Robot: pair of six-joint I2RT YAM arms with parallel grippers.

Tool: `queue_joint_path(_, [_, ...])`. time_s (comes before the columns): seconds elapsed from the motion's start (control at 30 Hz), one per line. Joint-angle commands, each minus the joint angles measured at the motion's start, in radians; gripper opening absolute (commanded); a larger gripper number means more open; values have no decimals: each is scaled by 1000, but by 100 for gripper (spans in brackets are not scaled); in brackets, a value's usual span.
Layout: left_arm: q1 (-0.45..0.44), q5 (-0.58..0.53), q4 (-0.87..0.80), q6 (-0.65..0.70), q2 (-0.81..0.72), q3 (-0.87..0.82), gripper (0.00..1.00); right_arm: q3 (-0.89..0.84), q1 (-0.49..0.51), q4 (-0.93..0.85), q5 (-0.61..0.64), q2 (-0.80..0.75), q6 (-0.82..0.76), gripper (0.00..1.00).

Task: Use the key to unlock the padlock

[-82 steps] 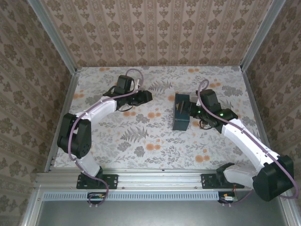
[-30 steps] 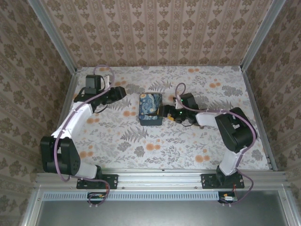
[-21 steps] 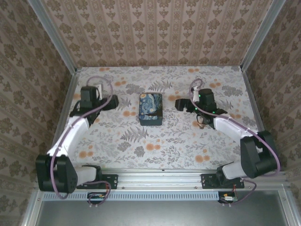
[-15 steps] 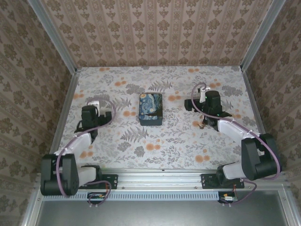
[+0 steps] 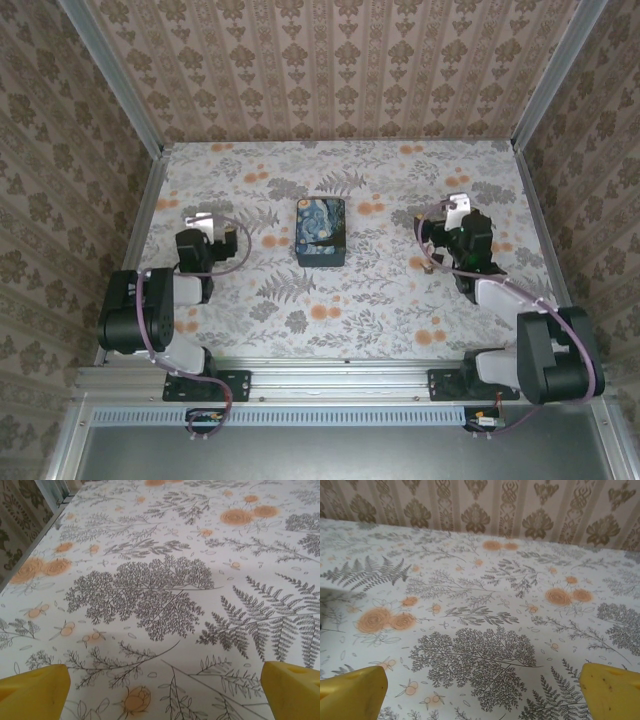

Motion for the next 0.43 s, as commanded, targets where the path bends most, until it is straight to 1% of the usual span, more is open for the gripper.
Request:
queue_joint_path(0.0, [-21,-18,52,34,-2,16,100,-37,-8,112,-46,62,2,100])
queue_joint_path(0.07, [-15,-5,46,30,0,19,100,-78,-6,294,-34,189,8,100])
queue_joint_path(0.1, [-13,0,42,30,-2,21,100,-94,-12,342,9,220,36,100])
queue_joint_path(0.17, [-23,-6,50,41,-1,17,100,-123,-26,501,1,308,52,100])
queue_joint_path(0.23, [-28,-4,51,47,1,19,100,-70,-32,310,-46,260,35,100])
queue_joint_path(0.27, [-18,24,28,41,2,29,100,-66,-40,350,-65,282,43,100])
queue_joint_path(0.3, [-5,48,22,38,0,32,100,-68,-54,343,-69,282,58,100])
queue_joint_path(0.33, [-7,44,28,41,1,29,100,-66,-61,323,-57,271,72,100])
queue_joint_path(0.37, [-13,38,39,47,-1,22,100,-68,-65,349,-38,280,86,100])
queue_joint_path(0.4, [-20,31,51,52,-2,17,100,-66,-65,338,-2,279,102,100])
